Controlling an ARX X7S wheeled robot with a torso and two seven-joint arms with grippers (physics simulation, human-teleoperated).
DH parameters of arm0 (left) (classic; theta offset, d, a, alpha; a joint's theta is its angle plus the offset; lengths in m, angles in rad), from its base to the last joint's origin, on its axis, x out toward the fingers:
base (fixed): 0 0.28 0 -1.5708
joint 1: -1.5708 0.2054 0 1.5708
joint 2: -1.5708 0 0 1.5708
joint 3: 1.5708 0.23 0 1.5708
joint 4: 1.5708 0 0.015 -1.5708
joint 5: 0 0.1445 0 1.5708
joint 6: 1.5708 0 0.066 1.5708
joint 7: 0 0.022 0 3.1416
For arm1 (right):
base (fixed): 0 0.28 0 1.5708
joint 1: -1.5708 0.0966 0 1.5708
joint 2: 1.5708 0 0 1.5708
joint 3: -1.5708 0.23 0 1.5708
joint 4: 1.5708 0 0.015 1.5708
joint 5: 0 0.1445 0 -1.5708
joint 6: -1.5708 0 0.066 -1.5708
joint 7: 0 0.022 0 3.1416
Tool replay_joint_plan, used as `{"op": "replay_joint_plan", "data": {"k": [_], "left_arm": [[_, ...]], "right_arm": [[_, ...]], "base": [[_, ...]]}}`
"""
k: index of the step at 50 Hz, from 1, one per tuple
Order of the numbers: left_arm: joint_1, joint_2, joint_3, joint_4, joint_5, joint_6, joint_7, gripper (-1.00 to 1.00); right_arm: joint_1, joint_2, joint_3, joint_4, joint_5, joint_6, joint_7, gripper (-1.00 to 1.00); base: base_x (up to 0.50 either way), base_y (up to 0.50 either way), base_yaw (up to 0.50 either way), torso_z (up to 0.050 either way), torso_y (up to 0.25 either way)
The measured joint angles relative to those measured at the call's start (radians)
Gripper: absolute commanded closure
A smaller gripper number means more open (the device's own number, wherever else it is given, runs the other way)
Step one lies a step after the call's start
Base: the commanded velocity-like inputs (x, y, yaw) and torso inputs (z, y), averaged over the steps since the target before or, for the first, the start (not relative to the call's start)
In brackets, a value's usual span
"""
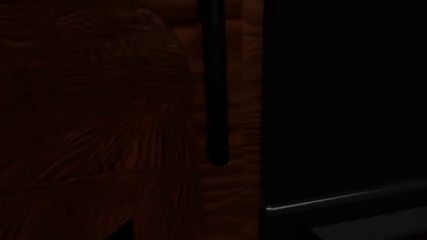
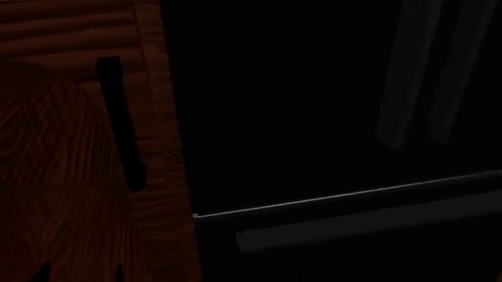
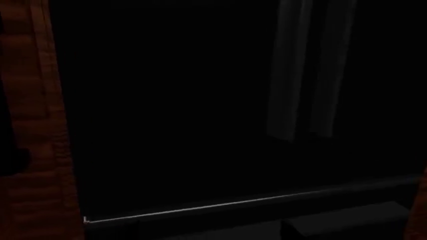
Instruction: Navigate to the stove.
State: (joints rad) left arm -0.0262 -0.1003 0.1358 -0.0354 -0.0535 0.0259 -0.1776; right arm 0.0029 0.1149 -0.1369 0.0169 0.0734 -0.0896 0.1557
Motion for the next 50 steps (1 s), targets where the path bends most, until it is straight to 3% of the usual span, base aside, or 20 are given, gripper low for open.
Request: {"op": "replay_joint_plan", "data": {"k": [11,50], "left_arm": [[0.001,-0.011,0.013,0.002,-0.01,0.004,-0.012,-1.0],[-0.002,-0.04,0.048,0.005,-0.037,0.011,-0.045,-1.0]], "right_arm": [[-0.005,0.01,-0.005,-0.006,0.029,-0.012,0.0,-1.0],[-0.009,0.042,-0.034,-0.017,0.076,-0.031,0.006,-1.0]], "base": [[0.11,-0.03,-0.5,0.0,0.0],[0.33,-0.14,-0.39,0.0,0.0]]}}
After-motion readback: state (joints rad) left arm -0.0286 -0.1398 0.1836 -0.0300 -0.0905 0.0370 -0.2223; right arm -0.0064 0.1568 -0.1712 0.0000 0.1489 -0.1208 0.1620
